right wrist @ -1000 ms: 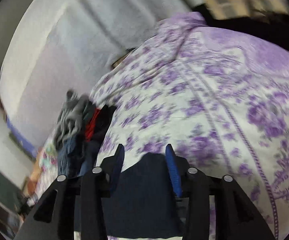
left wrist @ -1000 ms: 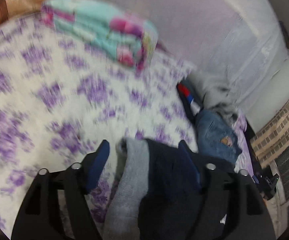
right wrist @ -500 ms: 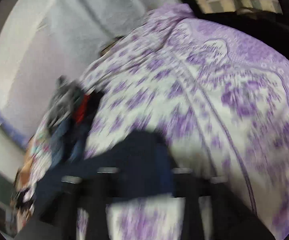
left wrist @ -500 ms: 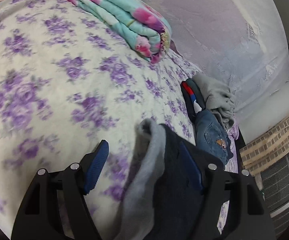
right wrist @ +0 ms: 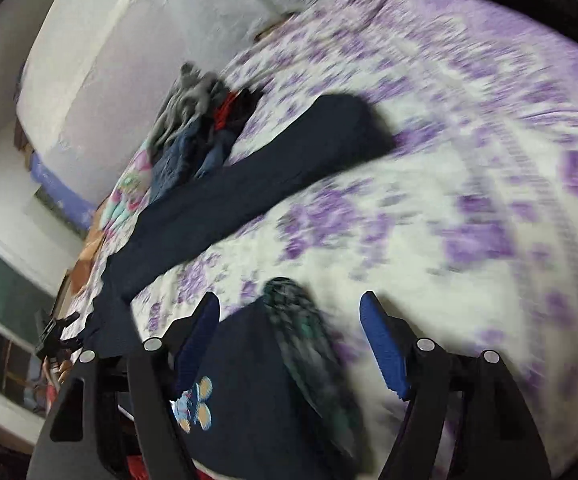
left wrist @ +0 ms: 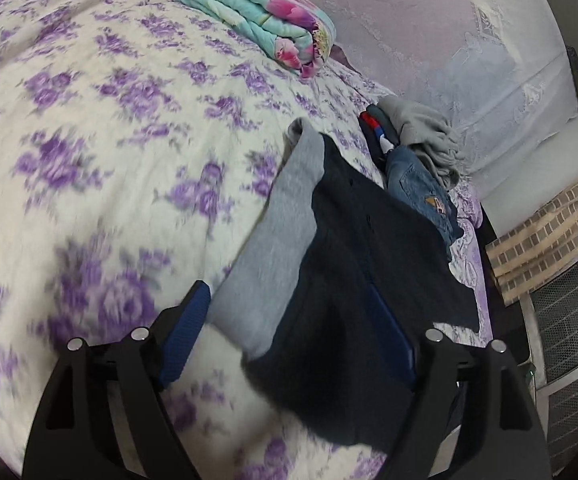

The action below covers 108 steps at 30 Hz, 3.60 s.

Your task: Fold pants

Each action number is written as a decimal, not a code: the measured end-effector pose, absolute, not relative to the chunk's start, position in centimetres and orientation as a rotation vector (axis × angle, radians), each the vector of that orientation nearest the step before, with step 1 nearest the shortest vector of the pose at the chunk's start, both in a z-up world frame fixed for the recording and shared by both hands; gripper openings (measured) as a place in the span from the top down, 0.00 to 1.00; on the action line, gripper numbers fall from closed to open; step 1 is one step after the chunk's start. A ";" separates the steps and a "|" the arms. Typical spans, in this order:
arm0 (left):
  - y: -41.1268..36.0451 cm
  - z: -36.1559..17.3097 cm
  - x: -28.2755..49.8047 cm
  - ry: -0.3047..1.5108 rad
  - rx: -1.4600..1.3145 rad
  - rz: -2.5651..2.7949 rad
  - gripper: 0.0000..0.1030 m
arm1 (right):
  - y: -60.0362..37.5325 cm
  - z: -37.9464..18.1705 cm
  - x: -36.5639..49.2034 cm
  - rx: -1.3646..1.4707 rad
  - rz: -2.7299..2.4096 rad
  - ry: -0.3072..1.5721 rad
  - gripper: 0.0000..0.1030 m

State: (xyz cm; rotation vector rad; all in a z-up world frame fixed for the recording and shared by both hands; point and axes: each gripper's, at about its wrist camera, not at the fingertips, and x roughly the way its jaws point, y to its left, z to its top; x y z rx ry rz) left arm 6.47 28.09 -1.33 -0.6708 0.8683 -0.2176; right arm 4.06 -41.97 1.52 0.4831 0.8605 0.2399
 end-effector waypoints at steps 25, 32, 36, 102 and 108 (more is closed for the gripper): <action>26.5 -1.4 8.0 0.928 -0.791 -0.218 0.78 | -38.6 13.5 9.5 0.273 0.284 0.564 0.91; 26.7 -0.5 3.5 0.855 -0.747 -0.244 0.77 | -41.8 12.7 -1.8 0.011 0.298 0.337 0.33; 26.9 -3.7 2.8 0.897 -0.785 -0.259 0.77 | -48.5 4.3 -7.5 0.376 0.198 0.497 0.38; 25.5 -1.2 -0.4 0.818 -0.689 -0.195 0.63 | -48.4 0.8 -5.7 0.501 -0.004 0.821 0.78; 24.5 4.4 0.9 0.736 -0.605 -0.233 0.52 | -47.7 7.4 -5.6 0.450 -0.095 0.568 0.61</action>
